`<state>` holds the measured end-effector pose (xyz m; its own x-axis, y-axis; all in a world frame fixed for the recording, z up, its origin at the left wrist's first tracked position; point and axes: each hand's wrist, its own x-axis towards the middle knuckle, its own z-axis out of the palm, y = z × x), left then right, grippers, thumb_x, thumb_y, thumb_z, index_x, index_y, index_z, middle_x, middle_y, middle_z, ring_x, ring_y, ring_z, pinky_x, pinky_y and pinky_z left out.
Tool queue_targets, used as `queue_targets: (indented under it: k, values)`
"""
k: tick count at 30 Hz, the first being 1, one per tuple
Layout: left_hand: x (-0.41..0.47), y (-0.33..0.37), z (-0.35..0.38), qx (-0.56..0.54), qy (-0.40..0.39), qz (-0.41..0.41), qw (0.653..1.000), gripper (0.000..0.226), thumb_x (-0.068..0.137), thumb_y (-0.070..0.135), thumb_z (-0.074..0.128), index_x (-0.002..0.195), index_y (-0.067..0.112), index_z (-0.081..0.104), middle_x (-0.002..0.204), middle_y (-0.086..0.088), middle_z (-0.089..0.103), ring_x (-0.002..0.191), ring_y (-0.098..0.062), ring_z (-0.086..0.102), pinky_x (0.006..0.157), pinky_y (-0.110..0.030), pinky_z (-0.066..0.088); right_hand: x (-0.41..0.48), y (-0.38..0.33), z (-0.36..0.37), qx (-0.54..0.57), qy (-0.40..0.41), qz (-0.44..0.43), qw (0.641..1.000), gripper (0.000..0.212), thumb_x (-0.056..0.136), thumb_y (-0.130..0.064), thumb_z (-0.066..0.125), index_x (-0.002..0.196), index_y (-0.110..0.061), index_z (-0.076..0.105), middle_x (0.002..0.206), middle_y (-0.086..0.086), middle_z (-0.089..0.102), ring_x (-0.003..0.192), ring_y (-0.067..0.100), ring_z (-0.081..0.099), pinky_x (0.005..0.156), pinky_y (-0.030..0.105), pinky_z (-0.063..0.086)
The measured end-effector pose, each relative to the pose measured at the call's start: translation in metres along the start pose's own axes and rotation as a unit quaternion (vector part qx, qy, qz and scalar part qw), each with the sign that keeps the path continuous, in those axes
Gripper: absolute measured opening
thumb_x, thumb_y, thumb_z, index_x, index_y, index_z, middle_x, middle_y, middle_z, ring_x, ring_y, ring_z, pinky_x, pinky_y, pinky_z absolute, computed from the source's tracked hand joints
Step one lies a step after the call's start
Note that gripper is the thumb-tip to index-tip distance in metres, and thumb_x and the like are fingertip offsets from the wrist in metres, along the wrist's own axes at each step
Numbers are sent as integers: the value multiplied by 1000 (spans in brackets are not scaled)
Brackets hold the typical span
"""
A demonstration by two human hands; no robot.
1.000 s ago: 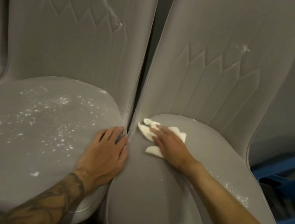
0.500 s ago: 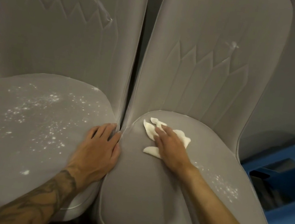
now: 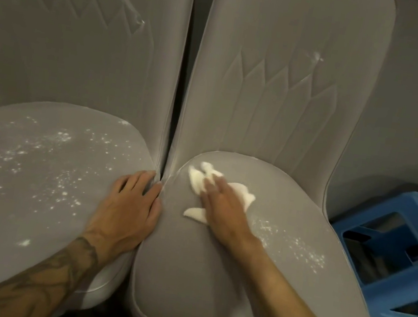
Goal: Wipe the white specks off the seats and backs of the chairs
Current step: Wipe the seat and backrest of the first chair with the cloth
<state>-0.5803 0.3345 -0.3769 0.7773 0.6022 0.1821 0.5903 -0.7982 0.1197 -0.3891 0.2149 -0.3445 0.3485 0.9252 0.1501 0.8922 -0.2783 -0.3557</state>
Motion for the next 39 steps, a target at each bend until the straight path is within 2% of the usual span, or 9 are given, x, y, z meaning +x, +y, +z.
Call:
queue_targets:
  k: [5,11,15,18,24,27,32,36,39]
  values:
    - [0,1,-2,-16,-16,-9,1000,67,101,46,16,146,17,55,154,-6,49,141,-22,46,120,-41,34,-37,-35,19,27,-46,-132,990,51,106,-49,32,146,-20,44,152,3,42,136,20,40,118,25,24]
    - [1,2,-4,4,-6,-4,1000,59,101,41,19,135,18,62,148,-7,53,135,-24,51,114,-42,39,-5,20,-11,-20,-14,12,1000,40,105,-33,45,139,-14,52,151,7,43,139,27,41,116,29,29]
    - [0,0,-1,-10,-5,-4,1000,62,101,43,17,140,18,60,150,-7,52,137,-23,49,116,-42,38,-20,-34,16,-2,-2,-62,998,70,93,-61,36,141,-12,51,149,11,47,131,29,47,113,39,37]
    - [-1,0,0,-32,-2,-9,999,64,101,44,20,138,14,62,149,-8,54,136,-25,51,116,-45,40,-47,-41,24,36,-58,-115,991,54,106,-51,30,149,-22,42,156,5,39,142,19,37,122,36,26]
    - [0,1,-1,-13,-6,-7,1000,64,102,44,16,141,19,60,150,-6,52,138,-23,49,118,-42,38,-2,17,-12,-15,-17,30,999,49,100,-43,51,139,-12,53,151,10,44,140,27,40,116,31,27]
    - [1,0,0,-15,-2,-7,1000,61,101,43,20,138,18,61,148,-7,54,136,-25,51,116,-43,39,-6,-4,5,-24,-14,0,1000,63,96,-55,43,141,-12,51,152,12,43,137,30,41,116,38,32]
    - [0,-2,1,-22,-5,-7,1000,60,102,44,22,138,18,62,148,-7,54,136,-25,51,116,-44,39,-30,24,-4,60,-13,-12,998,39,106,-36,43,143,-26,51,150,-12,44,135,-9,36,119,27,27]
    - [2,-2,3,-20,3,-5,1000,56,102,43,25,134,17,64,144,-9,56,132,-26,53,113,-46,41,-27,73,-32,-26,15,126,992,43,106,-29,43,147,-17,46,157,6,37,145,24,35,120,31,23]
    - [2,-3,4,-17,6,0,1000,54,101,41,28,132,16,65,143,-10,56,131,-27,54,112,-47,42,-14,43,-21,-69,26,92,993,67,98,-47,54,154,-18,34,163,7,25,150,25,24,121,32,21]
